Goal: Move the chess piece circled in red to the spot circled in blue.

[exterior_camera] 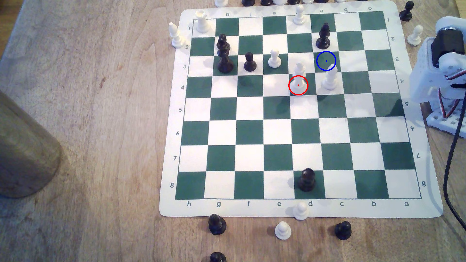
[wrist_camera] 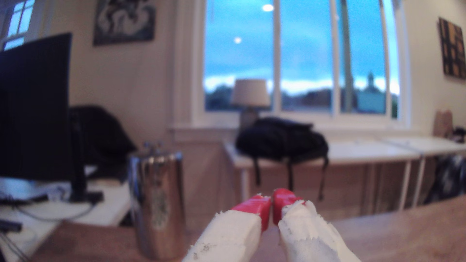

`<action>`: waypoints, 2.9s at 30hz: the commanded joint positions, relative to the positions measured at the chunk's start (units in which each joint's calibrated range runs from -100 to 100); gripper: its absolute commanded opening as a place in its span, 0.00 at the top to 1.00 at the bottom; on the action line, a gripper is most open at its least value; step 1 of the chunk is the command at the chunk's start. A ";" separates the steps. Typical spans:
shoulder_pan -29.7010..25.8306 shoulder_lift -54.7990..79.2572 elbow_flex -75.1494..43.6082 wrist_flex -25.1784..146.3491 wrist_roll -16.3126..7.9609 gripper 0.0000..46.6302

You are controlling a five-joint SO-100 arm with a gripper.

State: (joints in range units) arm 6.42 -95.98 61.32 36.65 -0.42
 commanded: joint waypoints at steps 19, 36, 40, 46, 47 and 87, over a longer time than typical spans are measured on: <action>-4.03 9.82 2.87 29.11 -3.52 0.73; 1.13 12.53 14.84 22.48 -5.42 0.56; 1.37 9.39 20.00 20.02 -6.06 0.55; 1.37 6.25 25.17 18.06 -7.03 0.53; 1.37 6.25 25.53 17.48 -7.37 0.53; 1.91 27.39 32.88 -15.85 -6.84 0.55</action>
State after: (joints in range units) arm 8.41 -69.75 96.20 23.75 -7.64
